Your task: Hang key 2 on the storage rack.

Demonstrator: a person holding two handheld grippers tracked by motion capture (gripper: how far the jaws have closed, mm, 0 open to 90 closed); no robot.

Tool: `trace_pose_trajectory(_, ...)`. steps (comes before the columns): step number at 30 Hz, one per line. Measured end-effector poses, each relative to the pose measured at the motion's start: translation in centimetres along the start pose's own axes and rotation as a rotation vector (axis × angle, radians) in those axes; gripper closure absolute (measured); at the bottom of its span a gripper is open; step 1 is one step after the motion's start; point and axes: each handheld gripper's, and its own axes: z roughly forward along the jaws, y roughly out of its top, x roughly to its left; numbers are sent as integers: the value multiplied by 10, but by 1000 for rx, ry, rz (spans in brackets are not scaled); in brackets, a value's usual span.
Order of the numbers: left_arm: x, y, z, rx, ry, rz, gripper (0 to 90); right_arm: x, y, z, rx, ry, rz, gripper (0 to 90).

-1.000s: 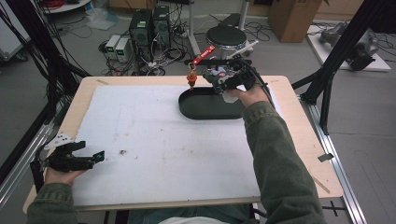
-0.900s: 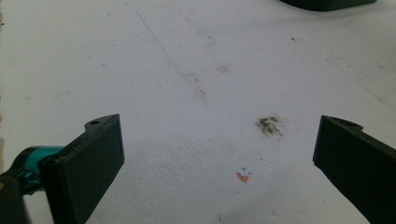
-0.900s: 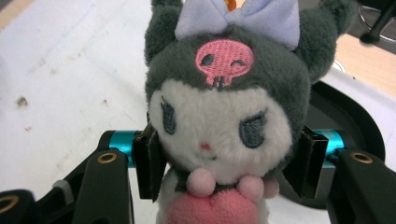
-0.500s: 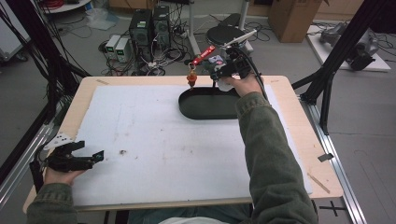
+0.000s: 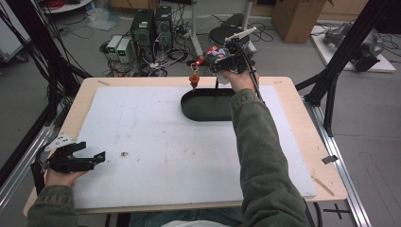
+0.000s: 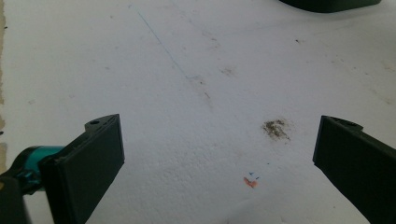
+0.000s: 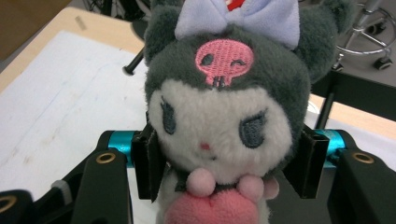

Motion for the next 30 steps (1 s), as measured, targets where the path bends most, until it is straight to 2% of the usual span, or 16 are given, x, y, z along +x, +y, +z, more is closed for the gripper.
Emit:
trace_pose_trajectory(4, -2, 3, -2, -28, 12, 13, 24, -4, -5, 11, 67, 35, 45, 361)
trace_pose_trajectory(6, -3, 5, -3, -46, 13, 17, 24, -7, -7, 13, 83, 29, 98, 323)
trace_pose_trajectory(8, -6, 7, -4, -56, 11, 26, 24, -10, -8, 14, 89, 10, 126, 286)
trace_pose_trajectory(9, -6, 7, -4, -59, 10, 29, 24, -9, -9, 14, 97, -5, 123, 257)
trace_pose_trajectory(11, -7, 7, -3, -52, 9, 32, 24, -9, -12, 13, 92, -44, 73, 232)
trace_pose_trajectory(12, -7, 7, -3, -49, 11, 31, 24, -9, -14, 12, 84, -55, 75, 213)
trace_pose_trajectory(15, -6, 7, -3, -46, 13, 29, 24, -16, -22, 10, 81, -44, 91, 167)
trace_pose_trajectory(17, -6, 7, -4, -49, 11, 31, 24, -18, -26, 8, 76, -48, 63, 106)
trace_pose_trajectory(19, -6, 7, -3, -50, 13, 32, 24, -18, -32, 6, 60, -33, 41, 71)
trace_pose_trajectory(20, -6, 7, -3, -47, 14, 29, 24, -19, -35, 6, 41, -26, 15, 2)
trace_pose_trajectory(23, -6, 7, -4, -52, 13, 24, 24, -19, -43, 5, 52, 9, -1, 5)
trace_pose_trajectory(25, -6, 8, -5, -68, 7, 17, 24, -17, -46, 2, 56, 6, -25, 5)
trace_pose_trajectory(27, -6, 8, -6, -79, 5, 13, 24, -16, -52, -3, 12, 41, -42, 5)
trace_pose_trajectory(28, -6, 8, -6, -80, 4, 11, 24, -16, -55, -5, 8, 54, -36, 5)
trace_pose_trajectory(30, -6, 8, -6, -74, -1, 11, 24, -15, -60, -7, 23, 48, -59, 6)
